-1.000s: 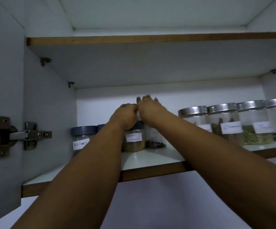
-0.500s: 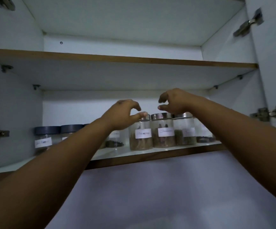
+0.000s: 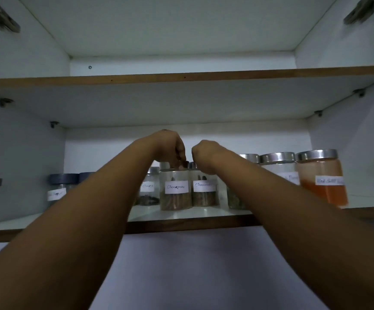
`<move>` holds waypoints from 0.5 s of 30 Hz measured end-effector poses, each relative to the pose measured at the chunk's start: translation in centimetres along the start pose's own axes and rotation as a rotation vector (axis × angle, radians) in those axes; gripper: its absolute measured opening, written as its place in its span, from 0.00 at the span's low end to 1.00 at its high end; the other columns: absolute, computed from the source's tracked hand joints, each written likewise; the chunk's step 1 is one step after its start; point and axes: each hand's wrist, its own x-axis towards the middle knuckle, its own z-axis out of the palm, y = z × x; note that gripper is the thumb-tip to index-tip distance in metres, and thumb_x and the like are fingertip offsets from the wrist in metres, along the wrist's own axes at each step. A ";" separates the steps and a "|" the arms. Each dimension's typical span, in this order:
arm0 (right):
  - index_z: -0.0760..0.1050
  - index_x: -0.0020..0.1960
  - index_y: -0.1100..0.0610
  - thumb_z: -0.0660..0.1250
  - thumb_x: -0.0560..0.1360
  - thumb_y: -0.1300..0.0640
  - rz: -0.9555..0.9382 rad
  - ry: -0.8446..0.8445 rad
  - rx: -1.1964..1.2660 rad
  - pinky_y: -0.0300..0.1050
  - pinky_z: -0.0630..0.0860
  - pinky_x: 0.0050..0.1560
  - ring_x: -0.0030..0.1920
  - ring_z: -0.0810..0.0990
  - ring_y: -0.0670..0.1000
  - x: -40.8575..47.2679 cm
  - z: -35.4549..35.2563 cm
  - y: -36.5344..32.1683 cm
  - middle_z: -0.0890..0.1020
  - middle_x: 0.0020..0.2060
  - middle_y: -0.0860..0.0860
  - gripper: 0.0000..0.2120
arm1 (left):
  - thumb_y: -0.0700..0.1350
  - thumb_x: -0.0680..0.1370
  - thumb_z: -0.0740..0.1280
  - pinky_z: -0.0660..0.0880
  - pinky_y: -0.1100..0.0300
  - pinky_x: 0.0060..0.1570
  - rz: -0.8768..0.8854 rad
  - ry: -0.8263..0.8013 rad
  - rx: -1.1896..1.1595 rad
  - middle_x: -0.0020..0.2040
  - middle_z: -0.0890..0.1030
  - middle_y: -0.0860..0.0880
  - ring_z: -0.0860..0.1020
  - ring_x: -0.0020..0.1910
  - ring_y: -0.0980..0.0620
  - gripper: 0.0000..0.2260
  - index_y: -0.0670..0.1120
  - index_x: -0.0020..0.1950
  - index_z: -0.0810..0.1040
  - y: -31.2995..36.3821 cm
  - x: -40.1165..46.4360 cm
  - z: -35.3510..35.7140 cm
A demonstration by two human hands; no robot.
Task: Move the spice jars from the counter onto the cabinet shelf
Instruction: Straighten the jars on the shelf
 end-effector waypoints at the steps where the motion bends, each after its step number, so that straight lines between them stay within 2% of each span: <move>1: 0.75 0.61 0.61 0.62 0.78 0.62 0.014 -0.027 0.013 0.43 0.71 0.47 0.56 0.77 0.55 0.9 0.6 -0.3 0.77 0.57 0.56 0.12 | 0.42 0.72 0.75 0.73 0.62 0.52 -0.014 -0.012 0.043 0.51 0.84 0.52 0.79 0.50 0.54 0.11 0.47 0.54 0.85 0.0 0.9 0.5; 3: 0.75 0.61 0.61 0.64 0.77 0.63 0.038 -0.066 0.050 0.43 0.72 0.49 0.50 0.75 0.54 2.5 1.5 -0.5 0.76 0.49 0.54 0.13 | 0.42 0.73 0.75 0.74 0.60 0.55 -0.051 -0.014 0.104 0.53 0.84 0.50 0.80 0.53 0.52 0.11 0.47 0.55 0.84 -0.2 2.8 1.9; 5: 0.75 0.62 0.61 0.65 0.77 0.63 0.059 -0.087 0.077 0.43 0.72 0.50 0.47 0.72 0.53 3.8 2.3 -0.4 0.71 0.39 0.52 0.14 | 0.42 0.73 0.74 0.75 0.59 0.58 -0.090 -0.004 0.113 0.54 0.84 0.50 0.80 0.54 0.51 0.11 0.46 0.55 0.84 -0.7 4.3 3.2; 8: 0.75 0.62 0.61 0.66 0.76 0.64 0.085 -0.111 0.101 0.43 0.72 0.49 0.44 0.72 0.52 5.5 3.4 -0.2 0.71 0.43 0.53 0.15 | 0.38 0.75 0.71 0.75 0.60 0.55 -0.116 0.010 0.033 0.55 0.84 0.48 0.80 0.55 0.50 0.10 0.43 0.56 0.83 -1.8 5.7 4.9; 11: 0.76 0.62 0.60 0.64 0.77 0.61 0.073 -0.098 0.119 0.40 0.69 0.34 0.31 0.67 0.49 6.7 3.8 0.1 0.68 0.34 0.50 0.14 | 0.37 0.74 0.72 0.73 0.62 0.44 -0.146 0.053 -0.106 0.49 0.83 0.50 0.80 0.50 0.50 0.07 0.46 0.49 0.83 -3.5 6.3 6.1; 13: 0.77 0.59 0.56 0.64 0.78 0.58 0.059 -0.094 0.162 0.40 0.68 0.28 0.30 0.65 0.47 7.5 3.1 -0.2 0.68 0.32 0.49 0.11 | 0.36 0.73 0.72 0.76 0.58 0.47 -0.145 0.080 -0.207 0.48 0.83 0.49 0.79 0.47 0.50 0.08 0.49 0.42 0.81 -4.4 6.5 6.5; 15: 0.76 0.52 0.58 0.64 0.78 0.57 0.110 -0.144 0.199 0.40 0.71 0.33 0.30 0.68 0.48 8.7 3.2 -1.1 0.70 0.33 0.51 0.05 | 0.34 0.74 0.71 0.77 0.60 0.48 -0.134 0.105 -0.269 0.45 0.82 0.49 0.79 0.44 0.51 0.10 0.49 0.41 0.79 -4.9 6.6 6.7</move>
